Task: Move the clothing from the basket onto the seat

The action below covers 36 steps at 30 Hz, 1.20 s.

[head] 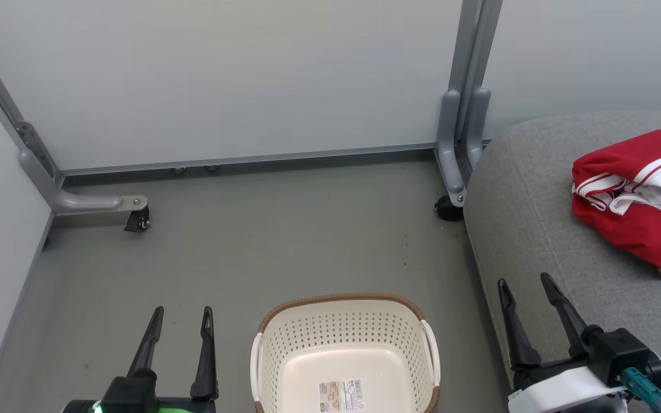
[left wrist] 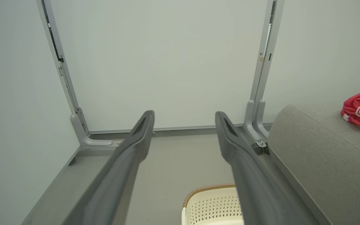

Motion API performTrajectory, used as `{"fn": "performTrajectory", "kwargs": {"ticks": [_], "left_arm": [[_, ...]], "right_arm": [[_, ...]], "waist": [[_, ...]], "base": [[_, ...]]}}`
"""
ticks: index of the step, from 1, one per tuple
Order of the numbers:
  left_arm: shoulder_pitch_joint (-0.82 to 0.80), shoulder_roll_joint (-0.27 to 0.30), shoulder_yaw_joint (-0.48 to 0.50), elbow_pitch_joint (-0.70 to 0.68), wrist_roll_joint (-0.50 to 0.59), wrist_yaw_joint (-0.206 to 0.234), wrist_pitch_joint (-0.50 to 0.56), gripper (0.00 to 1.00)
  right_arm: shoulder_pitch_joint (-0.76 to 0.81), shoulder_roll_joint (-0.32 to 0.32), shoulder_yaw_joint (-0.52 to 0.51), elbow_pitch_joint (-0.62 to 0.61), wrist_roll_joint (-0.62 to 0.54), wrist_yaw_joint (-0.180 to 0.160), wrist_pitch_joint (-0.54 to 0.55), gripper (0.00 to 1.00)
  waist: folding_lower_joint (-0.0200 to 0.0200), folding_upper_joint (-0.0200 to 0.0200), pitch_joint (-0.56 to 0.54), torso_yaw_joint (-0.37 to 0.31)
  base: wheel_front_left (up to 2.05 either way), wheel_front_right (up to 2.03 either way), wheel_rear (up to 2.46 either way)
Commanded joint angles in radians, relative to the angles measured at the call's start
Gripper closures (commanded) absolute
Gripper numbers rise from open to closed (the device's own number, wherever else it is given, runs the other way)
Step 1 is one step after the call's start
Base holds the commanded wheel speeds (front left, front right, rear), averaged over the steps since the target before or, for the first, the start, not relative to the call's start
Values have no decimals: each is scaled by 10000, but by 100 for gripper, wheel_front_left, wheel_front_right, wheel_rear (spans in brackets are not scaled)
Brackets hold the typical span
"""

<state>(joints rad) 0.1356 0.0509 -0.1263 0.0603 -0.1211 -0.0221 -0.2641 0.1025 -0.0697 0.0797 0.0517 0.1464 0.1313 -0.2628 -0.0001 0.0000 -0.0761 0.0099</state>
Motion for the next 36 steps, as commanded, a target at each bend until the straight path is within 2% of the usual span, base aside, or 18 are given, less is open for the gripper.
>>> {"fn": "performTrajectory", "kwargs": {"ticks": [1, 6, 7, 11, 36], "left_arm": [[163, 6, 12, 30, -52, -37, -1, 0], [171, 6, -52, 96, -146, -31, -2, 0], [16, -2, -58, 97, -85, -16, -2, 100], [20, -11, -78, 421, -181, -21, 11, 100], [-789, 210, 422, 883, -4998, -353, 961, 100]], "right_arm": [[166, 26, -35, 5, -49, -11, -29, 0], [218, 38, -67, 3, -77, -11, -29, 0], [144, 12, -42, 5, -2, 0, 0, 100], [219, 13, -10, 322, 110, 2, 29, 100], [-529, -131, -358, 796, 4849, 0, 984, 100]], "waist": [[1, 0, -22, 6], [1, 0, -71, 32], [1, 0, -73, 32], [1, 0, -70, 31], [1, 0, 101, 5]], "base": [[0, 0, 0], [0, 0, 0], [0, 0, 0], [0, 0, 0], [0, 0, 0]]}}
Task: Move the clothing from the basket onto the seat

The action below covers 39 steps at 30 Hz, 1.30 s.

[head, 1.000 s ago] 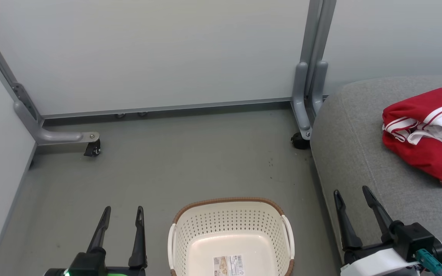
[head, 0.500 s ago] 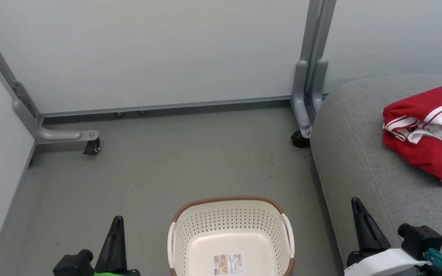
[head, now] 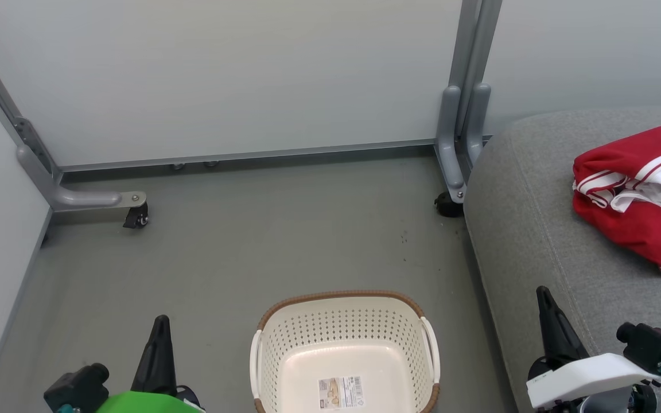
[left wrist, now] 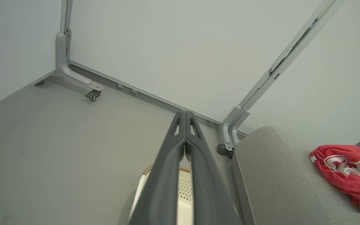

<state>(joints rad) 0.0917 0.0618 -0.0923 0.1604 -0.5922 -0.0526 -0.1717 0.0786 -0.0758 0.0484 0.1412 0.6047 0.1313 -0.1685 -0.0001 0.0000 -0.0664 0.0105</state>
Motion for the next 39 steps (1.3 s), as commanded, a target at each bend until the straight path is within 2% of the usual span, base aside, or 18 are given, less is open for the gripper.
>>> {"fn": "performTrajectory", "kwargs": {"ticks": [1, 20, 39], "left_arm": [[-372, 106, 100, -102, -428, -61, 66, 100], [-837, 167, 471, 122, -3194, -265, 687, 100], [-1213, 191, 820, 326, -5423, -433, 1237, 100]], "right_arm": [[-310, -72, -58, -83, 408, -1, 75, 100], [-753, -97, -338, 200, 3125, -2, 699, 100], [-1109, -84, -610, 443, 5331, -2, 1250, 100]], "waist": [[1, 0, 10, -1], [1, 0, 141, -21], [1, 0, 271, -41]], "base": [[0, 0, 0], [0, 0, 0], [0, 0, 0]]}}
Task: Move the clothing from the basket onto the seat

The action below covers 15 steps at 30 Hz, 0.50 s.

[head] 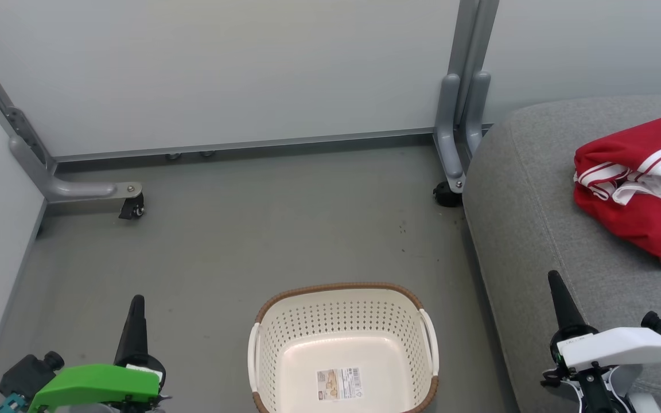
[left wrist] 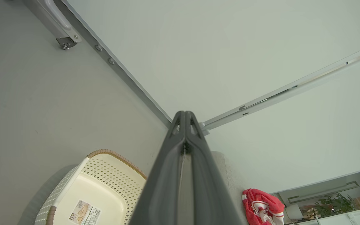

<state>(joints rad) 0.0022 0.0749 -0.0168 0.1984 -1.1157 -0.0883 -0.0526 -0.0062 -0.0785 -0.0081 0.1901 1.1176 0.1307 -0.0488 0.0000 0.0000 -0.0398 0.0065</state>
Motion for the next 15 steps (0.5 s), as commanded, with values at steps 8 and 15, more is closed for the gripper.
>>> {"fn": "performTrajectory", "kwargs": {"ticks": [8, 15], "left_arm": [[-459, 61, 205, 32, -1021, -130, 255, 100], [-554, 58, 330, 96, -1675, -194, 430, 100]], "right_arm": [[-372, -43, -156, 47, 1013, 4, 266, 100], [-504, -28, -253, 120, 1661, 4, 435, 100]], "waist": [[0, 0, 59, -9], [0, 0, 106, -16]], "base": [[0, 0, 0], [0, 0, 0]]}}
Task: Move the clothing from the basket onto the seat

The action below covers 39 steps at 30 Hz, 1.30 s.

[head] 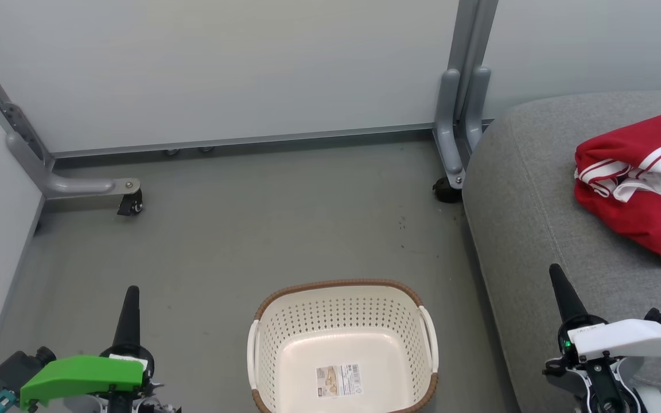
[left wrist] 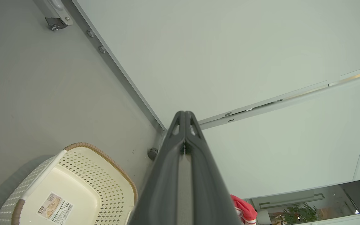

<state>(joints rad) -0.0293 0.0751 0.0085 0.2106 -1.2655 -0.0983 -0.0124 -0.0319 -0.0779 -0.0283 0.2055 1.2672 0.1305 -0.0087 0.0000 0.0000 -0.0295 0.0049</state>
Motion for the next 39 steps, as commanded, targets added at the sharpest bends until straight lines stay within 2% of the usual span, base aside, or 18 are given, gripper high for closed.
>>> {"fn": "performTrajectory", "kwargs": {"ticks": [1, 39], "left_arm": [[-256, 55, 95, -17, -285, -105, 55, 100], [-784, -12, 683, 300, -3268, -317, 901, 100]], "right_arm": [[-260, -32, -66, -21, 266, 6, 71, 100], [-741, 70, -526, 334, 3218, 4, 906, 100]], "waist": [[0, 0, 11, -2], [0, 0, 271, -41]], "base": [[0, 0, 0], [0, 0, 0]]}}
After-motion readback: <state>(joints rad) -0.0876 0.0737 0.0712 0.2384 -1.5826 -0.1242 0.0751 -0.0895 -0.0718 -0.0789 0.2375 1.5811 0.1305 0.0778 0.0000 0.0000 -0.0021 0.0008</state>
